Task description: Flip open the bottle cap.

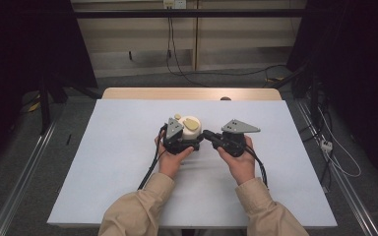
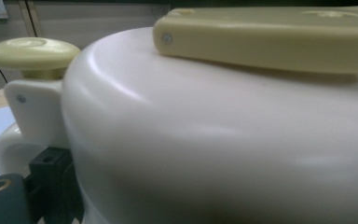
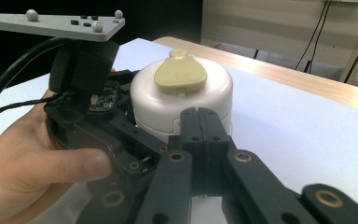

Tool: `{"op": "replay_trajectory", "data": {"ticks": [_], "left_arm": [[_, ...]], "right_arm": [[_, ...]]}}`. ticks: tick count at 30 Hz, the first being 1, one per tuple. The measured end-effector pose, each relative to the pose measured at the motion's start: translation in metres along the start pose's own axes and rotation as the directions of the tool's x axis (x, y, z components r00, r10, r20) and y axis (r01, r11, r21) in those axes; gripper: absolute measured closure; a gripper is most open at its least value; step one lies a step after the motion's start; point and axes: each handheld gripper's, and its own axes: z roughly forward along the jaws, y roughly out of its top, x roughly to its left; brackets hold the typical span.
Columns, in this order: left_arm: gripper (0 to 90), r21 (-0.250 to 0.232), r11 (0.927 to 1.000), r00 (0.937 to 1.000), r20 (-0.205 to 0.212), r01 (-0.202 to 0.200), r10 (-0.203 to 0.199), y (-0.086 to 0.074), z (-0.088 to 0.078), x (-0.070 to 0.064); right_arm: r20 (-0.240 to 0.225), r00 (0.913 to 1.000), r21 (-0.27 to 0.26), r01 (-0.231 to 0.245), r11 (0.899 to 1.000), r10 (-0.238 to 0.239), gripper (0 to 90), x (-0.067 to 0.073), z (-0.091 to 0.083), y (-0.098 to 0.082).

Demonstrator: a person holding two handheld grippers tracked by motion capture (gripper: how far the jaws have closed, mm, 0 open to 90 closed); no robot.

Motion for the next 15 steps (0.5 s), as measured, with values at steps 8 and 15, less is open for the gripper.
{"op": "replay_trajectory", "data": {"ticks": [8,15], "left_arm": [[6.2,-0.001,1.0,1.0,0.0,0.001,-0.001,0.0,0.0,0.0],[6.2,-0.001,1.0,1.0,-0.001,-0.001,0.001,0.0,0.0,0.0]], "right_arm": [[-0.005,0.9997,0.025,0.026,0.999,-0.026,90.0,0.002,0.007,0.005],[-0.003,0.9995,0.04,0.033,0.999,-0.033,90.0,0.003,0.013,0.006]]}}
